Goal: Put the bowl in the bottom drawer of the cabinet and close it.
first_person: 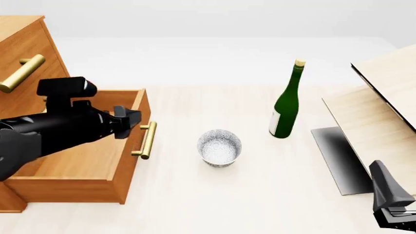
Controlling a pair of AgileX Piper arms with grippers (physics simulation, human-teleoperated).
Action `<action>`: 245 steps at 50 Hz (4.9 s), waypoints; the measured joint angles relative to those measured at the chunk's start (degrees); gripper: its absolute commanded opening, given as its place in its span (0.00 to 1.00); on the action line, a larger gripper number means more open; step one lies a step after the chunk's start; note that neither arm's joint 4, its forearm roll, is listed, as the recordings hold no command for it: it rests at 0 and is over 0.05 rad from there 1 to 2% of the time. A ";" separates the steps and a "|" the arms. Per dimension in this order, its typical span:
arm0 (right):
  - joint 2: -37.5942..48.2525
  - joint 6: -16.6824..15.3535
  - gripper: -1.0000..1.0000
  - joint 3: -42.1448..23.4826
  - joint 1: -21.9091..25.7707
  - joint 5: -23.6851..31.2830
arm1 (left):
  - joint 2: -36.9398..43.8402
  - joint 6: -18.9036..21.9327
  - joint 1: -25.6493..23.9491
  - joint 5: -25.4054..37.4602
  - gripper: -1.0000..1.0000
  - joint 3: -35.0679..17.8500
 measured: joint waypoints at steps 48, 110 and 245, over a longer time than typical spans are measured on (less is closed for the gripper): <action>0.00 0.00 1.00 0.00 0.00 0.00 | 4.88 1.98 -7.37 -3.86 1.00 -7.80; 0.00 0.00 1.00 0.00 0.01 0.00 | 17.71 -7.27 -10.68 -16.07 1.00 -10.66; 0.00 0.00 1.00 0.00 0.00 0.00 | 45.95 -29.78 -12.46 -31.26 1.00 -12.60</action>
